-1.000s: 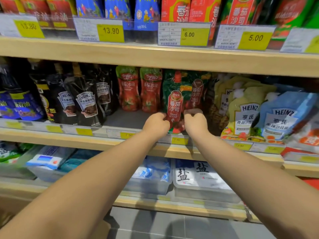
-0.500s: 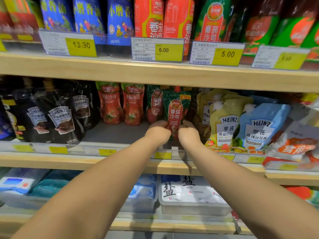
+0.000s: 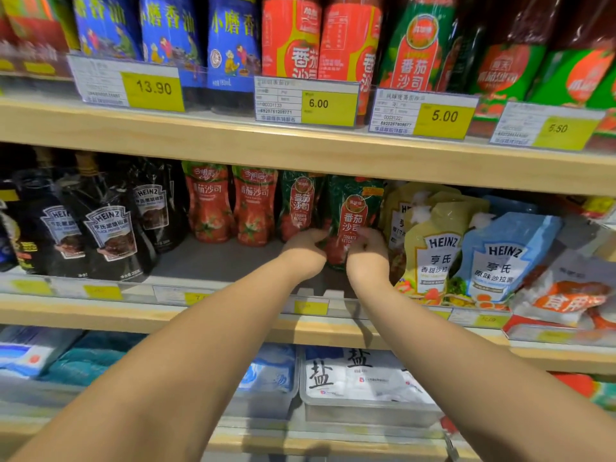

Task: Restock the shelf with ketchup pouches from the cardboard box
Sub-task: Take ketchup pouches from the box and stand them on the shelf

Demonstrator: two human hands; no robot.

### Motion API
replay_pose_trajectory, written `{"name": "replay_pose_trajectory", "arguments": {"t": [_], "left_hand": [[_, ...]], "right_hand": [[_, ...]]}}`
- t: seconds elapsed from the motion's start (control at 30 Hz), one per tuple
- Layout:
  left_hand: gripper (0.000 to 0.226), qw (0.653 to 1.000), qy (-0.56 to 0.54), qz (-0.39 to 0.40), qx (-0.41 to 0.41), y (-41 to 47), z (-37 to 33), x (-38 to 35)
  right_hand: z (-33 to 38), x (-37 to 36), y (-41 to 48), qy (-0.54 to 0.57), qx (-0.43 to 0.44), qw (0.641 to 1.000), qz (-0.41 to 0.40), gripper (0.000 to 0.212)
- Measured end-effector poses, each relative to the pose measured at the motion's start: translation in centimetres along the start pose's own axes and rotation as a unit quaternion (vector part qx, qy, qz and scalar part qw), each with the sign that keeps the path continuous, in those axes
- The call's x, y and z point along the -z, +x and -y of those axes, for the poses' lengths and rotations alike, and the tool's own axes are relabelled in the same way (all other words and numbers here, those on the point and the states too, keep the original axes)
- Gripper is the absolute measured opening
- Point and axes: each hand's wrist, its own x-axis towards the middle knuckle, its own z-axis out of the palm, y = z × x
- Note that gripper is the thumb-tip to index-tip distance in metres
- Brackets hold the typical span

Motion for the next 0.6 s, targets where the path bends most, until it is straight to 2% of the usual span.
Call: {"name": "replay_pose_trajectory", "arguments": {"t": [0.07, 0.17, 0.27, 0.4, 0.53, 0.6], "left_hand": [[0.047, 0.992, -0.083, -0.092, 0.003, -0.8, 0.8, 1.1], [0.037, 0.959, -0.185, -0.216, -0.016, -3.5, 2.5, 3.0], [0.033, 0.933, -0.199, -0.300, -0.002, -7.4, 5.6, 5.5], [0.032, 0.897, -0.243, -0.363, 0.064, -13.2, 11.7, 7.7], [0.025, 0.864, -0.235, -0.429, 0.123, -19.9, 19.2, 8.8], [0.022, 0.869, -0.217, -0.409, 0.175, -22.5, 23.2, 8.8]], "right_hand": [[0.9, -0.6, -1.1, 0.016, 0.037, 0.999, 0.011, 0.026], [2.3, -2.0, -3.5, 0.076, 0.045, 0.994, 0.063, 0.024], [3.4, -4.3, -6.5, 0.092, 0.050, 0.987, 0.124, 0.014], [4.3, -8.0, -11.9, 0.105, 0.080, 0.976, 0.176, 0.023], [4.2, -12.8, -18.5, 0.099, 0.075, 0.954, 0.274, 0.020], [3.7, -15.1, -21.6, 0.101, 0.062, 0.941, 0.317, 0.018]]}}
